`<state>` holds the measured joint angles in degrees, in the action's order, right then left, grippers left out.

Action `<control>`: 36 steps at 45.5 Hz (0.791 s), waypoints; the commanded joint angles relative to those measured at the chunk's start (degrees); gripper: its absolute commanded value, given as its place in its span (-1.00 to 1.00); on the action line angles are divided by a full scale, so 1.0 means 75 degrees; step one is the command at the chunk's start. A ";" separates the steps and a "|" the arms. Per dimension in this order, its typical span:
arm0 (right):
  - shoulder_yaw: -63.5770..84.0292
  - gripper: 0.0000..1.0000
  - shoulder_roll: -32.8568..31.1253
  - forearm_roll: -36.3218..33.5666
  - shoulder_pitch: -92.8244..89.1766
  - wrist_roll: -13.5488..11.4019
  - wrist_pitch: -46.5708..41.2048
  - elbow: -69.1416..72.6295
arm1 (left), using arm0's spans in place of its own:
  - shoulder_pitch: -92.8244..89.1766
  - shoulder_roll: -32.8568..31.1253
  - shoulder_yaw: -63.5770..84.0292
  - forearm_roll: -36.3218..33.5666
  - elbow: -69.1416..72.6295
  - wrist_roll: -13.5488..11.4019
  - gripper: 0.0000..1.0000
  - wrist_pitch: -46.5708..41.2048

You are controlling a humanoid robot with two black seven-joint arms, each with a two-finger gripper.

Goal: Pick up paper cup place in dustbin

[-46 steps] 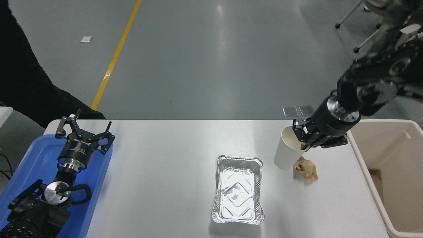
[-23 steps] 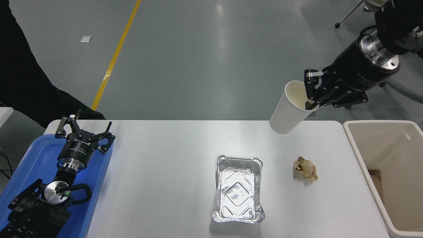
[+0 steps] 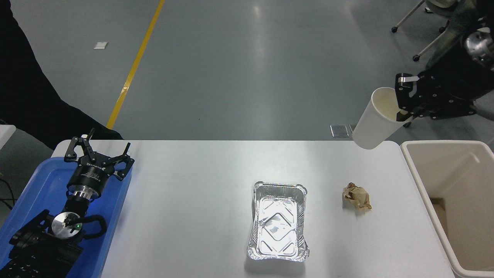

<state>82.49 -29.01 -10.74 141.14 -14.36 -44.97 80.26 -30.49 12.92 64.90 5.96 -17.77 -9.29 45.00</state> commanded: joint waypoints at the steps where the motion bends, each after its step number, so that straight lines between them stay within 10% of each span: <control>1: 0.1082 -1.00 -0.1029 0.0377 -0.0454 0.0005 0.0007 -0.0259 | 0.0011 0.0000 0.0019 0.0002 0.0002 -0.0016 0.99 0.0000; 36: -0.2127 -1.00 -0.1898 0.1081 -0.8797 -0.0019 0.5175 -0.4360 | -0.0012 0.0000 -0.0004 -0.0009 0.0002 -0.0004 0.99 0.0000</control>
<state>78.68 -44.06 -2.68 95.87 -14.07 -13.95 60.24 -30.56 12.92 64.89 5.94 -17.75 -9.32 45.00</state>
